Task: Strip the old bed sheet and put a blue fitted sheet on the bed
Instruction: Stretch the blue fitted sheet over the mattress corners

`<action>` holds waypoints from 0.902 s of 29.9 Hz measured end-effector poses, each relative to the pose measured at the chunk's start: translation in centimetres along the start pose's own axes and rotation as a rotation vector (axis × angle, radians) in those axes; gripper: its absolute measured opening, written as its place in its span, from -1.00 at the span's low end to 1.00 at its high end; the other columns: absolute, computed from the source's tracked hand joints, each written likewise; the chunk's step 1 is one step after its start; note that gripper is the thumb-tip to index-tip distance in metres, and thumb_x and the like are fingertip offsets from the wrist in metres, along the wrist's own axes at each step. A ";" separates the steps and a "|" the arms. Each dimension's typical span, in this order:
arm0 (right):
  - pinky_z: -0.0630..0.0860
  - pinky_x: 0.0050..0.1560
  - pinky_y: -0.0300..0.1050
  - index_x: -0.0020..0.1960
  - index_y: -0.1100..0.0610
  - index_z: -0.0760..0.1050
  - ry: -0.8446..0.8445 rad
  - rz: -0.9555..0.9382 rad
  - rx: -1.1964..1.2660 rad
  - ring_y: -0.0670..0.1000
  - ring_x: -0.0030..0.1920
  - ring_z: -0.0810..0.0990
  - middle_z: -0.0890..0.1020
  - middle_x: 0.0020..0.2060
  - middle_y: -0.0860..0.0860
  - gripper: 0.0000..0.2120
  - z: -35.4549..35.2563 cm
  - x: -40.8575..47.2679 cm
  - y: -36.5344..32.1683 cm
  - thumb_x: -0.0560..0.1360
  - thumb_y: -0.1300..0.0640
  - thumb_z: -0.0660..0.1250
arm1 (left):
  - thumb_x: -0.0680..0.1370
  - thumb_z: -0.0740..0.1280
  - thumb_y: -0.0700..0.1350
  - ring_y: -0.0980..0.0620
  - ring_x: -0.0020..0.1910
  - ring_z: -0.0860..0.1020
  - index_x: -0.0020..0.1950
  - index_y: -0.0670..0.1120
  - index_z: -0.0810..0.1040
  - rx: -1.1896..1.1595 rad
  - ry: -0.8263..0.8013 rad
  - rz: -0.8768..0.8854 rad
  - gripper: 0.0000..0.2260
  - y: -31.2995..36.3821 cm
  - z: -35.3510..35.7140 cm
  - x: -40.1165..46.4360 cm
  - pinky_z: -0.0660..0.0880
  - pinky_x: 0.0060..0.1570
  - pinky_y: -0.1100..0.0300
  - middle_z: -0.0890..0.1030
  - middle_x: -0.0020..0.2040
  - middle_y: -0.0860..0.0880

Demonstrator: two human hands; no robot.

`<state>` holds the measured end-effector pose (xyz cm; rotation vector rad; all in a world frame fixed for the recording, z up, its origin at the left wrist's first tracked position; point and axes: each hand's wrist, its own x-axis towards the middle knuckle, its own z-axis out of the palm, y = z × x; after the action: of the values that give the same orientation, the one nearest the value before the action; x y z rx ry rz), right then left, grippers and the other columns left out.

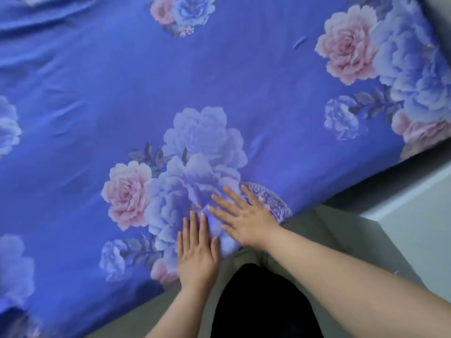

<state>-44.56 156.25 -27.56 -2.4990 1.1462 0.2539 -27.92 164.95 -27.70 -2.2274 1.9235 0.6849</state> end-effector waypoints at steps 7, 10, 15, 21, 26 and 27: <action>0.27 0.38 0.06 0.20 0.05 0.56 0.282 -0.418 0.208 0.09 0.33 0.47 0.54 0.29 0.02 -0.70 0.3 -0.7 -5.7 0.56 0.02 0.18 | 0.51 0.12 -0.06 -0.03 0.50 0.17 0.46 -0.05 0.32 -0.072 0.045 -0.055 -0.50 -7.8 -1.3 -10.8 0.14 0.43 0.01 0.15 0.54 -0.02; 0.26 0.39 0.16 0.43 0.05 0.35 0.436 0.117 0.251 0.13 0.43 0.33 0.37 0.43 0.08 -0.50 -2.7 6.3 -5.5 0.53 -0.10 0.10 | 0.55 0.10 0.00 -0.09 0.50 0.15 0.48 0.02 0.26 -0.101 0.240 -0.269 -0.53 -10.5 -5.3 -5.4 0.09 0.42 -0.09 0.19 0.53 -0.08; -0.28 0.44 0.21 0.55 -0.09 -0.06 0.061 0.356 0.151 0.08 0.54 -0.20 -0.11 0.55 -0.05 -0.42 -0.8 10.2 -12.1 0.59 -0.20 -0.02 | 0.62 0.02 0.17 -0.01 0.55 -0.16 0.54 0.18 -0.07 -0.173 0.113 -0.735 -0.48 -18.7 -4.7 -5.2 -0.07 0.42 -0.25 -0.15 0.57 0.07; 0.17 0.45 0.16 0.14 0.00 0.60 -0.294 -0.771 0.062 0.08 0.40 0.38 0.50 0.33 -0.02 -0.62 6.9 2.2 -29.1 0.53 -0.17 0.15 | 0.63 0.09 0.06 -0.16 0.53 -0.04 0.57 -0.02 -0.02 -0.426 0.080 -0.997 -0.45 -28.1 -1.1 -16.7 0.09 0.41 -0.15 -0.06 0.57 -0.10; 0.27 0.41 0.12 0.36 0.11 0.42 0.269 -0.134 0.340 0.11 0.42 0.35 0.40 0.41 0.09 -0.56 4.9 11.4 -38.2 0.55 -0.02 0.14 | 0.58 0.18 0.01 -0.19 0.37 0.34 0.46 -0.02 0.32 -0.178 0.242 -0.691 -0.56 -38.3 -3.7 -20.4 0.32 0.29 -0.14 0.31 0.47 -0.10; 0.10 0.49 0.10 0.47 0.12 0.27 0.245 0.093 0.374 0.08 0.50 0.18 0.24 0.49 0.08 -0.49 3.7 14.1 -39.7 0.57 -0.06 0.11 | 0.56 0.14 0.05 -0.19 0.34 0.39 0.44 -0.02 0.35 -0.132 0.220 -0.571 -0.55 -40.8 -4.6 -20.2 0.35 0.27 -0.13 0.36 0.45 -0.11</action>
<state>-5.29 171.71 -24.95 -2.1894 1.2717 -0.2309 10.72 189.09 -23.51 -2.8417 1.2205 0.5014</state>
